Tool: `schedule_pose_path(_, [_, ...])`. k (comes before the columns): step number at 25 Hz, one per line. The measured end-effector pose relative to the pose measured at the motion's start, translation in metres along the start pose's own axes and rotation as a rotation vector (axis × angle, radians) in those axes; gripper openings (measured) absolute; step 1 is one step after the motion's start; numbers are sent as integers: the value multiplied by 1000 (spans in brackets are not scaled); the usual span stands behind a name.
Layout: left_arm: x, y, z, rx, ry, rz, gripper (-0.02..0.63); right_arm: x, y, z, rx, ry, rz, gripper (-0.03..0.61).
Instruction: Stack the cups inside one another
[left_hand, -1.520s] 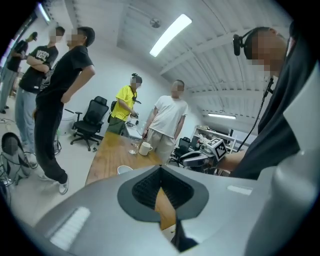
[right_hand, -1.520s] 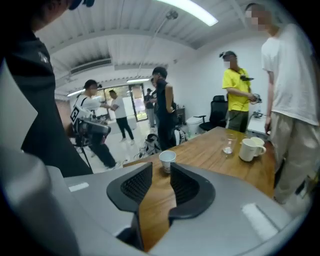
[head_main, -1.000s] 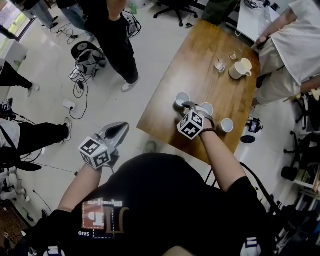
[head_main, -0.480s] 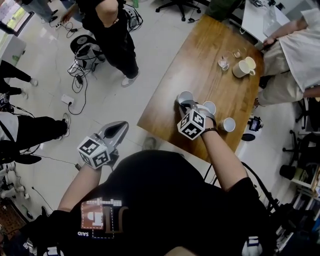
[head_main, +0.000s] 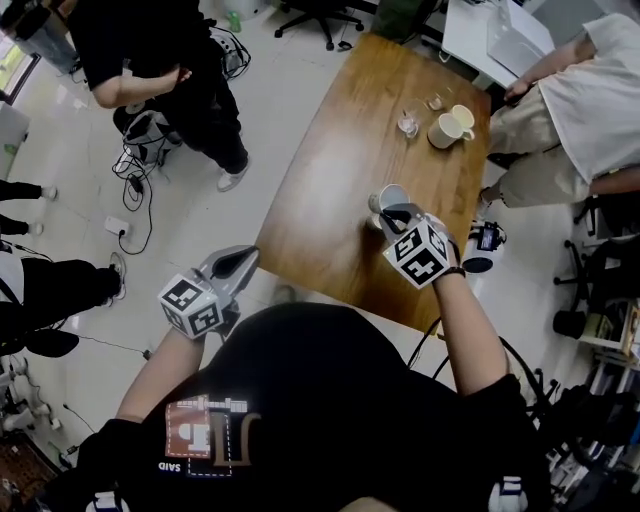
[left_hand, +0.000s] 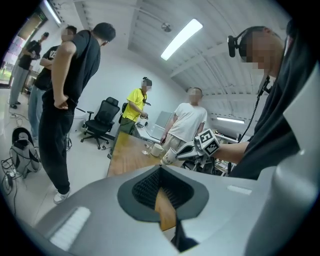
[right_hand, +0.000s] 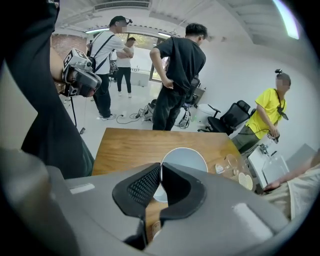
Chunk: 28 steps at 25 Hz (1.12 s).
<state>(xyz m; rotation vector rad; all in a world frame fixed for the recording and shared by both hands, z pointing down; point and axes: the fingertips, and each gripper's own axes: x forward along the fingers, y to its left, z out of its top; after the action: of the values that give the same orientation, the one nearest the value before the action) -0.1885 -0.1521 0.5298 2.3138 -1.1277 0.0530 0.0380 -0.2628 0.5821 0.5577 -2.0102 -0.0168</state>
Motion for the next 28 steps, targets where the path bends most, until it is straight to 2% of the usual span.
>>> schedule_pose_path(5, [8,-9,-5,6,14,-9,2,13,2,-43,5,103,20,28])
schedule_pose_path(9, [2,-7,-9,0,23,7,2,37,14,-63,7,155,56,29])
schedule_pose_path(13, [-4,-2,-14,-10,24,26,2,50,15,-68,95,129,78,45])
schedule_pose_path(16, [-8,3,-15,-19,18,31,2,43,12,-59,109,95,77,106])
schedule_pose_path(18, [-10,7,-14,-23,12,34,2,36,12,-52,108,75,71,117])
schedule_pose_path(23, [-15,8,-10,-19,2,37,2,53,33,-69,11,148,64,120])
schedule_pose_path(28, [-21,8,-7,-10,8,46,2,83,36,-83,-81,222,16,115])
